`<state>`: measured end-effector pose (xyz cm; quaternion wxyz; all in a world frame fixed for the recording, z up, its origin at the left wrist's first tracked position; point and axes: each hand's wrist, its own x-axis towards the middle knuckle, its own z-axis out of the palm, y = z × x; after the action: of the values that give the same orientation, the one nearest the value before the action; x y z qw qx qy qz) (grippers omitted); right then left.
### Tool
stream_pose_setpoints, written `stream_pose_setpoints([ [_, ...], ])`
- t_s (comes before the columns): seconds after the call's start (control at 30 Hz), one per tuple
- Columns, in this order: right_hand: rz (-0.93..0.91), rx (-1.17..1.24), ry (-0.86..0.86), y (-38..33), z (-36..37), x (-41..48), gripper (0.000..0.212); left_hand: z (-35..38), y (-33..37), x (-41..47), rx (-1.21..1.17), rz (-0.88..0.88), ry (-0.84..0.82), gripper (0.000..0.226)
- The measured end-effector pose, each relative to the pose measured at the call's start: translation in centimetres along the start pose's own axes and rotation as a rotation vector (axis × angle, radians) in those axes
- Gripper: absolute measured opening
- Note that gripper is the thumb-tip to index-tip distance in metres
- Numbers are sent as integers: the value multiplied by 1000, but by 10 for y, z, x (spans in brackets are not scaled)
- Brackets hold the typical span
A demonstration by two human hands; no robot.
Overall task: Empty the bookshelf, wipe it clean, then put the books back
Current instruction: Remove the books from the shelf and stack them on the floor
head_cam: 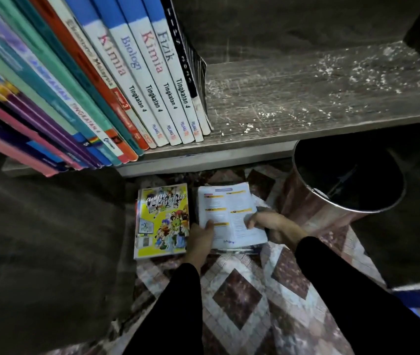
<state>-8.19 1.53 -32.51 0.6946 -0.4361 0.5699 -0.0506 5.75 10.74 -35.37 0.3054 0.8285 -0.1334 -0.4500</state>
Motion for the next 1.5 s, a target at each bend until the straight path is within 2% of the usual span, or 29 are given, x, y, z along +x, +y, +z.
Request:
stream_pose_setpoints([
  [0.07,-71,53,74,2,5,8,40,2,5,6,-66,-24,-9,50],
  [0.13,-108,29,160,5,10,17,34,4,6,14,-99,-42,-61,52],
  [0.2,-70,-40,195,5,13,22,30,5,3,19,-43,-54,-116,50],
  [0.27,-49,-191,211,7,13,22,33,4,0,22,1,-56,-170,39],
  [0.3,-79,-289,258,5,15,17,26,4,-1,22,30,-51,-207,32],
  [0.33,-126,-362,289,5,17,15,29,2,0,20,65,-43,-233,30],
  [0.43,-190,-408,331,1,24,4,43,-9,14,7,141,27,-247,34],
  [0.57,-349,-542,409,-15,30,-28,34,-29,39,-29,366,157,-268,47],
  [0.73,-555,-595,438,-41,39,-83,24,-63,67,-85,847,458,-135,43],
  [0.83,-627,-635,450,-57,43,-121,20,-86,79,-123,974,598,-39,41],
  [1.03,-734,-641,456,-84,47,-180,14,-122,96,-198,937,744,132,34],
  [1.2,-836,-600,459,-105,57,-218,11,-149,107,-246,910,876,203,43],
  [1.33,-902,-606,465,-120,66,-237,13,-164,115,-267,919,939,260,43],
  [1.5,-997,-581,484,-143,77,-249,17,-181,132,-282,867,1080,488,40],
])
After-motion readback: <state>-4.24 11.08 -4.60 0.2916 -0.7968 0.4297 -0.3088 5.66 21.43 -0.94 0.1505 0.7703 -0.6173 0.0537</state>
